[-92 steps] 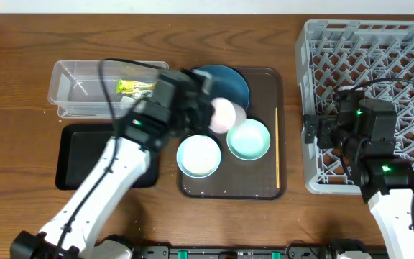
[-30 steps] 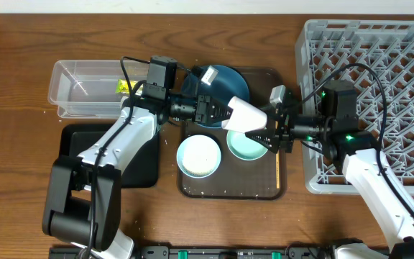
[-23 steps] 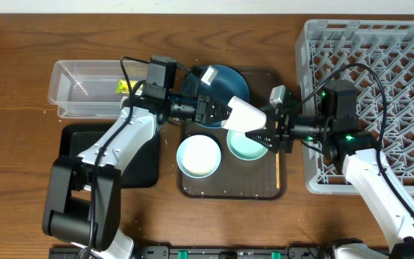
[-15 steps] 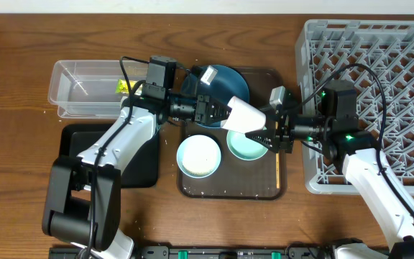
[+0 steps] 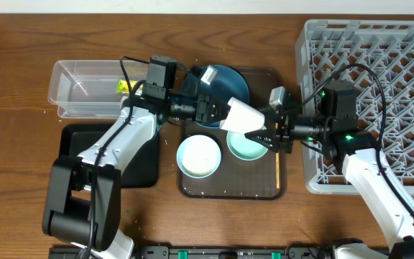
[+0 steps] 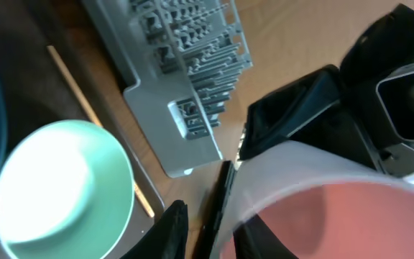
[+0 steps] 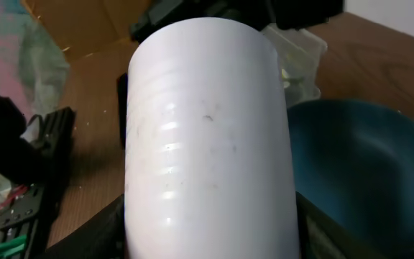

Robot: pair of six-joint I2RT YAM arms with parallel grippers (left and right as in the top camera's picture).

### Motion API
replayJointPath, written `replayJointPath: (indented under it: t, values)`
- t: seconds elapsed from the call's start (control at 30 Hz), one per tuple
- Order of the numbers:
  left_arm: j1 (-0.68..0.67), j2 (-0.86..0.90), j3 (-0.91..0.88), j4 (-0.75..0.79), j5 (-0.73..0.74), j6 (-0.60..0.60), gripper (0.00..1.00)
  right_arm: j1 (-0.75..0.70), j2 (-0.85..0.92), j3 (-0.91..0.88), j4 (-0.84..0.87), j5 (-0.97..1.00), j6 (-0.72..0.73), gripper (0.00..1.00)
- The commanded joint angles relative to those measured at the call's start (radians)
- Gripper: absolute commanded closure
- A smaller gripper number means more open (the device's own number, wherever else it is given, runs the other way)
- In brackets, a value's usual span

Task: Sort waste into correct bins and load items into the dishwasher rack
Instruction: 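Carry the pink cup with the right gripper into the dish rack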

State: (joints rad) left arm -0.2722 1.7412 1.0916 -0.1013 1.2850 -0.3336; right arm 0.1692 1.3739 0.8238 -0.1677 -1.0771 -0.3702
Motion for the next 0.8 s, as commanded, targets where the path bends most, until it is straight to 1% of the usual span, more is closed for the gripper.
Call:
replayJointPath:
  t: [0.0, 0.1, 0.2, 0.3, 0.37, 0.47, 0.53, 0.57, 0.63, 0.7, 0.77]
  values:
    - [0.002, -0.002, 0.010, -0.026, -0.118, 0.006, 0.77, 0.008, 0.003, 0.018, -0.005, 0.111, 0.129, 0.74]
    - [0.013, -0.003, 0.010, -0.068, -0.230, 0.007, 0.77, 0.007, 0.003, 0.018, -0.012, 0.212, 0.202, 0.84]
    - [0.031, -0.012, 0.010, -0.127, -0.340, 0.031, 0.77, 0.006, -0.001, 0.018, -0.017, 0.302, 0.253, 0.88]
    - [0.049, -0.046, 0.010, -0.223, -0.436, 0.085, 0.76, 0.006, -0.016, 0.031, -0.065, 0.418, 0.274, 0.90]
    - [0.055, -0.087, 0.010, -0.294, -0.507, 0.147, 0.74, 0.005, -0.031, 0.057, -0.122, 0.487, 0.274, 0.91]
    - [0.055, -0.173, 0.010, -0.393, -0.691, 0.208, 0.72, -0.015, -0.050, 0.131, -0.232, 0.603, 0.325, 0.92]
    - [0.055, -0.225, 0.010, -0.435, -0.806, 0.210, 0.68, -0.039, -0.052, 0.193, -0.310, 0.661, 0.360, 0.94]
    - [0.055, -0.254, 0.010, -0.456, -0.865, 0.210, 0.65, -0.054, -0.052, 0.226, -0.349, 0.683, 0.373, 0.95]
    - [0.055, -0.301, 0.010, -0.485, -0.967, 0.210, 0.60, -0.087, -0.052, 0.281, -0.412, 0.702, 0.378, 0.96]
    - [0.055, -0.341, 0.010, -0.505, -1.034, 0.210, 0.59, -0.132, -0.052, 0.338, -0.480, 0.719, 0.378, 0.96]
    - [0.055, -0.361, 0.010, -0.513, -1.054, 0.210, 0.57, -0.179, -0.052, 0.379, -0.528, 0.743, 0.395, 0.96]
